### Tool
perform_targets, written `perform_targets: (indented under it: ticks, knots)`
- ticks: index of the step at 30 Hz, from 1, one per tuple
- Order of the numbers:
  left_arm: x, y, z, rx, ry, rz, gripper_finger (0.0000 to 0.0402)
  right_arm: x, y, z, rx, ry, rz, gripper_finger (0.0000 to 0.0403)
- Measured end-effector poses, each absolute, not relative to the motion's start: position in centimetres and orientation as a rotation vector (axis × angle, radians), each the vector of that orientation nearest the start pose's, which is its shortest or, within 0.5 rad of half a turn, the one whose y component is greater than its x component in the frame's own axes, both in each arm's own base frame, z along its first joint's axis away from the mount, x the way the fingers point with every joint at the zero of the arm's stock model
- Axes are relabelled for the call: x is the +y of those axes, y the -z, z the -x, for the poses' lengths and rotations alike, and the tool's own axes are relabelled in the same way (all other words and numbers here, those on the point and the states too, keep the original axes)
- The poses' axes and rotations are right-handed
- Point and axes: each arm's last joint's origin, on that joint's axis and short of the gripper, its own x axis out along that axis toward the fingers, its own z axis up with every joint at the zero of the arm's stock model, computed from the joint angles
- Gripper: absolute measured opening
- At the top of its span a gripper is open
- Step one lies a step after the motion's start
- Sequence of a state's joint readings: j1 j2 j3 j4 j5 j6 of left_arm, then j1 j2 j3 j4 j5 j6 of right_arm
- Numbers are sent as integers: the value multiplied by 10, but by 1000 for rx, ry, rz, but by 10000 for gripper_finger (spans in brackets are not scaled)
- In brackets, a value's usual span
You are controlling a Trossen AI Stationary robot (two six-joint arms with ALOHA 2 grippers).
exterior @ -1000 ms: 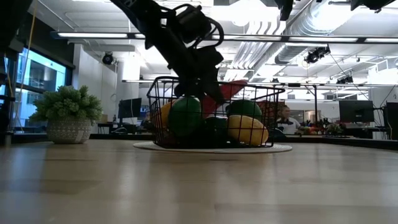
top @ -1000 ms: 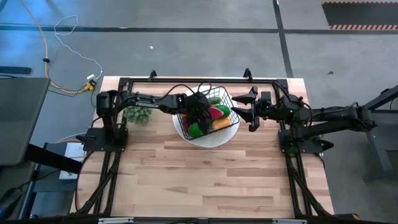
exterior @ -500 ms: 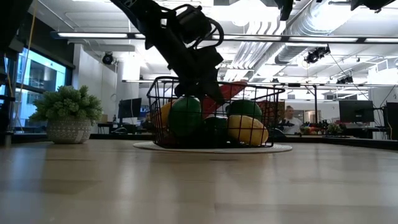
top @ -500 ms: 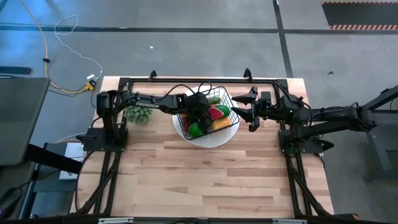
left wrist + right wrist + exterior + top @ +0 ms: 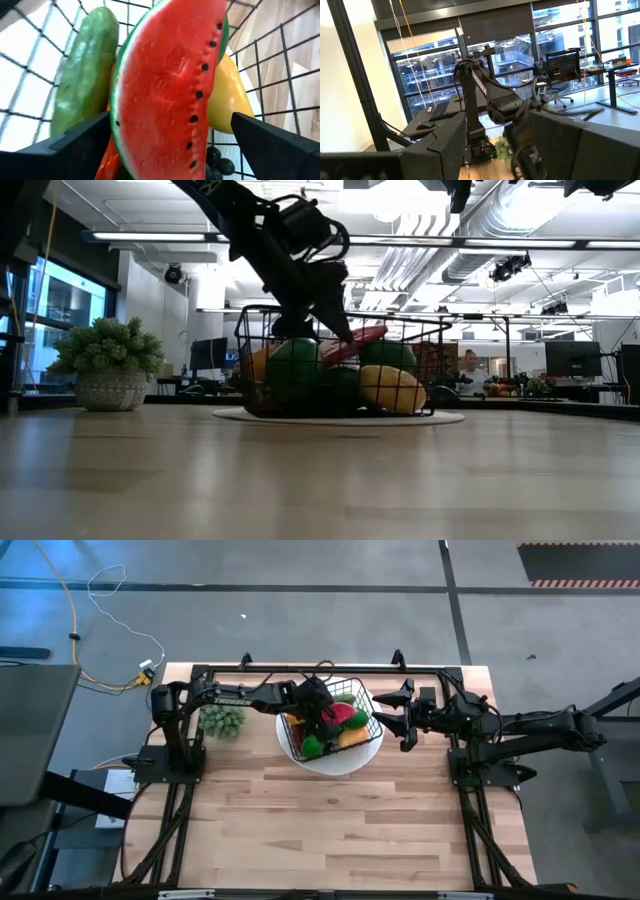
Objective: Build produce basket
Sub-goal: Put the red watermelon into the black wire basket, then return to Home Position
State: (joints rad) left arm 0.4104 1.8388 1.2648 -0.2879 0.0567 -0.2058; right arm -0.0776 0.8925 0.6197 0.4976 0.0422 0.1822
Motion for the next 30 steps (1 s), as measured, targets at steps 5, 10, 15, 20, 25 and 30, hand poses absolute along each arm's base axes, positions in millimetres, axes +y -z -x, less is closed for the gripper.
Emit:
perform_targets:
  ticks: [5, 10, 15, 20, 25, 30]
  knots:
    - [160, -215, -353, 771, -429, 397, 397, -17, -322, -200, -235, 98, -177, 197]
    - [160, -231, -347, 727, -417, 398, 399, -17, -322, -200, -235, 98, -177, 197]
    - [155, -267, -333, 634, -397, 339, 399, -17, -322, -200, -235, 99, -172, 197]
    - [144, -319, -308, 460, -404, 347, 399, -17, -322, -200, -234, 101, -156, 197]
    - [120, -368, -276, 286, -366, 315, 398, -17, -322, -200, -232, 104, -126, 197]
    - [94, -388, -248, 99, -317, 244, 398, -17, -322, -200, -232, 104, -126, 197]
